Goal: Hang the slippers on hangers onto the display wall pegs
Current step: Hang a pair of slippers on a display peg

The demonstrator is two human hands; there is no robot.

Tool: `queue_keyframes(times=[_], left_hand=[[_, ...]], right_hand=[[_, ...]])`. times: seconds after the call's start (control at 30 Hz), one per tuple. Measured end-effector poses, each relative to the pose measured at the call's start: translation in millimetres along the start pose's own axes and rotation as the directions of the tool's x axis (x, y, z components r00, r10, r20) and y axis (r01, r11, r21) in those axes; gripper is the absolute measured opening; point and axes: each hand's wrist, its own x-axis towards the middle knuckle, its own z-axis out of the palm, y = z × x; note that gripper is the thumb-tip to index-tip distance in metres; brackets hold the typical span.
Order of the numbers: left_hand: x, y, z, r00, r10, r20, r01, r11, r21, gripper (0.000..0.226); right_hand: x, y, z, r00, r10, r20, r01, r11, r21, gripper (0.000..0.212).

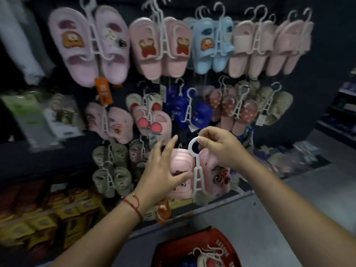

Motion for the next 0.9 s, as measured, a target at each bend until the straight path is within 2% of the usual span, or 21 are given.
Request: queue_keyframes(times=[0.07, 0.23, 0.33, 0.43, 0.5, 0.57, 0.63, 0.7, 0.83, 0.9], left_hand=[[1, -16, -13, 0.999, -0.017, 0.028, 0.016, 0.998, 0.059, 0.094], [-13, -51, -44, 0.987, -0.154, -0.046, 0.159, 0.971, 0.179, 0.073], [-17, -70, -73, 0.99, -0.137, -0.024, 0.139, 0.965, 0.222, 0.069], [-17, -86, -104, 0.998, -0.021, -0.054, 0.03, 0.985, 0.172, 0.05], [-12, -98, -125, 0.988, 0.061, -0.144, -0.038, 0.987, 0.158, 0.035], [-5, -112, -141, 0.973, 0.068, -0.22, -0.048, 0.994, 0.094, 0.022], [0, -128, -153, 0.976, 0.014, -0.216, -0.017, 1.0, -0.011, 0.015], [6, -145, -162, 0.976, -0.076, -0.203, 0.055, 0.993, -0.105, 0.016], [28, -171, -178, 0.946, -0.194, -0.259, 0.165, 0.978, -0.128, 0.056], [41, -177, -186, 0.943, -0.254, -0.215, 0.232, 0.965, -0.124, 0.053]], right_hand=[[10, -11, 20, 0.999, -0.018, 0.027, 0.018, 1.0, -0.017, 0.01], [33, -26, 76, 1.0, -0.001, 0.017, 0.001, 1.0, 0.003, 0.016], [46, -41, 111, 0.999, 0.002, 0.036, -0.005, 0.997, 0.078, 0.016], [61, -65, 137, 0.992, -0.038, 0.124, 0.026, 0.995, 0.097, 0.013], [72, -80, 152, 0.988, -0.067, 0.14, 0.05, 0.991, 0.12, 0.012], [85, -93, 168, 0.988, -0.071, 0.139, 0.057, 0.993, 0.101, 0.012], [99, -101, 186, 0.989, -0.059, 0.135, 0.048, 0.995, 0.082, 0.012], [114, -105, 204, 0.994, -0.019, 0.111, 0.011, 0.998, 0.065, 0.012], [140, -110, 230, 0.989, 0.094, 0.116, -0.105, 0.991, 0.086, 0.012], [153, -110, 239, 0.982, 0.16, 0.104, -0.169, 0.981, 0.09, 0.017]])
